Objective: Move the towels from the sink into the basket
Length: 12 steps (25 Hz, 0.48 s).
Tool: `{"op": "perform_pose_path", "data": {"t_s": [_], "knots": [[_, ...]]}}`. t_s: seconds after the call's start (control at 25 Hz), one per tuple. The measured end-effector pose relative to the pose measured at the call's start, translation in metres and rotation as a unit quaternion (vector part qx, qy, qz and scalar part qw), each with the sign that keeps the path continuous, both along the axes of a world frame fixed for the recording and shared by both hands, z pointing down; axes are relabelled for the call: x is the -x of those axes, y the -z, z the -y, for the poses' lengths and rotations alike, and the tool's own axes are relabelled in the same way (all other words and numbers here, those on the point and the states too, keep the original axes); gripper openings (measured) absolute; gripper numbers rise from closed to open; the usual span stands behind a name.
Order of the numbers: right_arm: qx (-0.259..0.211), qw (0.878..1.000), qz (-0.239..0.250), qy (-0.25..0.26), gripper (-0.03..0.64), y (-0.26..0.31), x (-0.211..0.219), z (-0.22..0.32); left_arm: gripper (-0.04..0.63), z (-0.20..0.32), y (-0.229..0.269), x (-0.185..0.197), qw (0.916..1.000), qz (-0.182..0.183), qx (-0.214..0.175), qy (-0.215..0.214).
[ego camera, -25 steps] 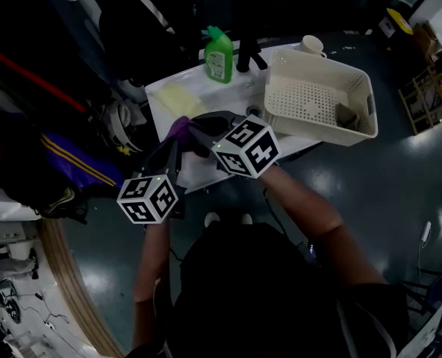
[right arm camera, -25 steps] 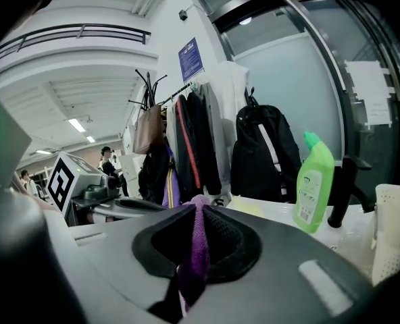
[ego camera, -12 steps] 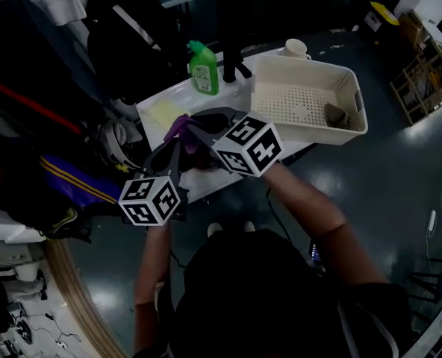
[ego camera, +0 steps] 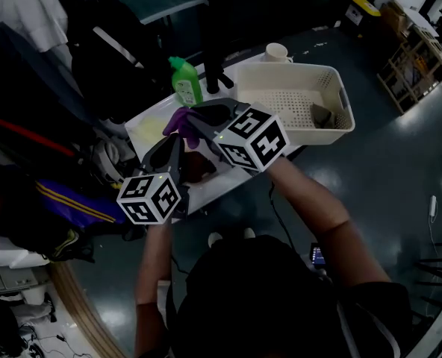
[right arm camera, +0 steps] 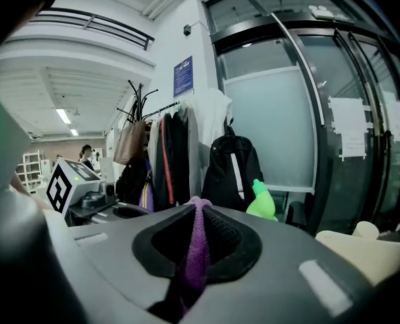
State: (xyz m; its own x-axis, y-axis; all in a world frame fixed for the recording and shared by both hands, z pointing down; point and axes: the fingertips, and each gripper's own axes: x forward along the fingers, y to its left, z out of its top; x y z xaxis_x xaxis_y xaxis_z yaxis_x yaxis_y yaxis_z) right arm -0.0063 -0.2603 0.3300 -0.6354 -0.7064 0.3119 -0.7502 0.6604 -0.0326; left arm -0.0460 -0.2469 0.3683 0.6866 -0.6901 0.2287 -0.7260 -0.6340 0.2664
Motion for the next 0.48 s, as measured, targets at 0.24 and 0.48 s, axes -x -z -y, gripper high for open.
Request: {"op": "perform_pose_path", "data": {"t_s": [0.24,0.48], "knots": [[-0.019,0.999,0.007,-0.044,0.026,0.020,-0.043,0.013,0.003,0.015,0.016,-0.035,0.9994,-0.001,-0.015,-0.031],[-0.043,0.994,0.006,-0.101,0.026,0.044,-0.104,0.019,0.003,0.024,0.029,-0.074,0.9975,-0.004,-0.028,-0.066]]}}
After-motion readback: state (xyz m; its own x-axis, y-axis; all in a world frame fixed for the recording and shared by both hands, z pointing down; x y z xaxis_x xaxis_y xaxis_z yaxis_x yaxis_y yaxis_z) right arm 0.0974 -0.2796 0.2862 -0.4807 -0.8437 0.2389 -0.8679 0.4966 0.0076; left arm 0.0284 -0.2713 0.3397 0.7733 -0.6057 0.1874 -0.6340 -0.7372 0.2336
